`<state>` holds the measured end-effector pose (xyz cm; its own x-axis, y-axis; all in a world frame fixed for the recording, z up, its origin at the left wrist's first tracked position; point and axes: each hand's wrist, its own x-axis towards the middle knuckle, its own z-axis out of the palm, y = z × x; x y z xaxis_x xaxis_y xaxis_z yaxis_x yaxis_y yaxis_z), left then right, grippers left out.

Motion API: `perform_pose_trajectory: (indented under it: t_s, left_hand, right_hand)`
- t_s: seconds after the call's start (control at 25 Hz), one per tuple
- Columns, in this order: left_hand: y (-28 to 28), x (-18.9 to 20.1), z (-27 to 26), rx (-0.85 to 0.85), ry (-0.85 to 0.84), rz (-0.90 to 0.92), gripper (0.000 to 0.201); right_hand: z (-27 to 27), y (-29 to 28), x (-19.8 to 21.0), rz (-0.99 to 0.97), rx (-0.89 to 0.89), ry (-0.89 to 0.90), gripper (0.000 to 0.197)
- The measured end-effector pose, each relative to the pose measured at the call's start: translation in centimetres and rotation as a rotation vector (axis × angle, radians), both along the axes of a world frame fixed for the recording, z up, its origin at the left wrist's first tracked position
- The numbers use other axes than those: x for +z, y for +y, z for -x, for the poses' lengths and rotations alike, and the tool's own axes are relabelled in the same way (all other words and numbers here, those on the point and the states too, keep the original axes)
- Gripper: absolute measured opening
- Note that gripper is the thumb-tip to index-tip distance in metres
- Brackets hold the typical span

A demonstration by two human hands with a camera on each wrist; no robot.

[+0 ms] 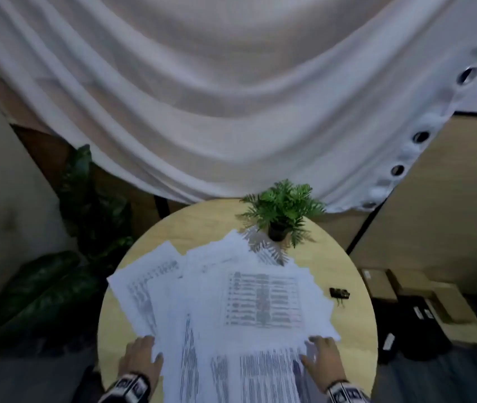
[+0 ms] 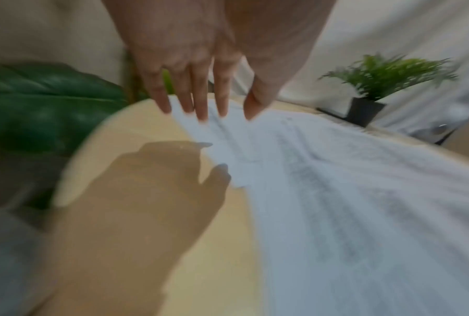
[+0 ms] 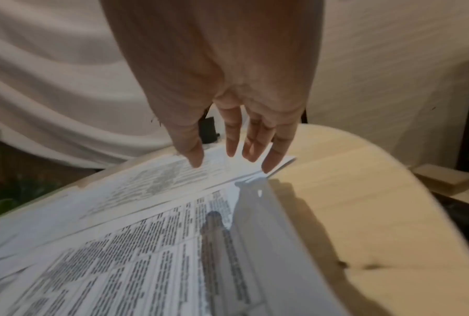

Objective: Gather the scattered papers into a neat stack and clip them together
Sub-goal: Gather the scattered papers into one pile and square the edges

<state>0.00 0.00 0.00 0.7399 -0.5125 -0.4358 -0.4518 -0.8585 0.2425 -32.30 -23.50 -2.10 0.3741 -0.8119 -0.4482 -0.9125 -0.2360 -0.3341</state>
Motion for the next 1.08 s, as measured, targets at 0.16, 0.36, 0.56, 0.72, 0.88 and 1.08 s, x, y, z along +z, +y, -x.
perform_pose_trajectory:
  t_s: [0.16, 0.36, 0.56, 0.72, 0.88, 1.08]
  left_hand:
    - [-3.7, 1.4, 1.9, 0.248, 0.289, 0.023, 0.074]
    - [-3.7, 1.1, 2.5, 0.472, 0.396, 0.106, 0.089]
    - [-3.5, 0.8, 4.0, 0.466, 0.705, 0.098, 0.123]
    - [-3.4, 0.4, 5.9, 0.343, 0.510, -0.002, 0.098]
    - [-2.8, 0.0, 6.6, 0.385, 0.531, 0.051, 0.091]
    - [-2.4, -0.3, 7.7, 0.455, 0.490, 0.132, 0.083]
  right_hand:
    - [-3.6, -0.6, 0.3, -0.026, -0.194, 0.066, 0.084]
    - [-3.9, 1.0, -1.2, -0.164, -0.254, -0.025, 0.099]
    - [-3.9, 4.9, -0.2, -0.075, 0.177, 0.100, 0.066]
    - [-6.5, 3.0, 1.5, 0.295, 0.469, 0.195, 0.080]
    - [-9.5, 1.9, 1.5, 0.209, 0.711, 0.360, 0.091]
    - [-10.5, 3.0, 1.4, 0.175, 0.734, 0.493, 0.066]
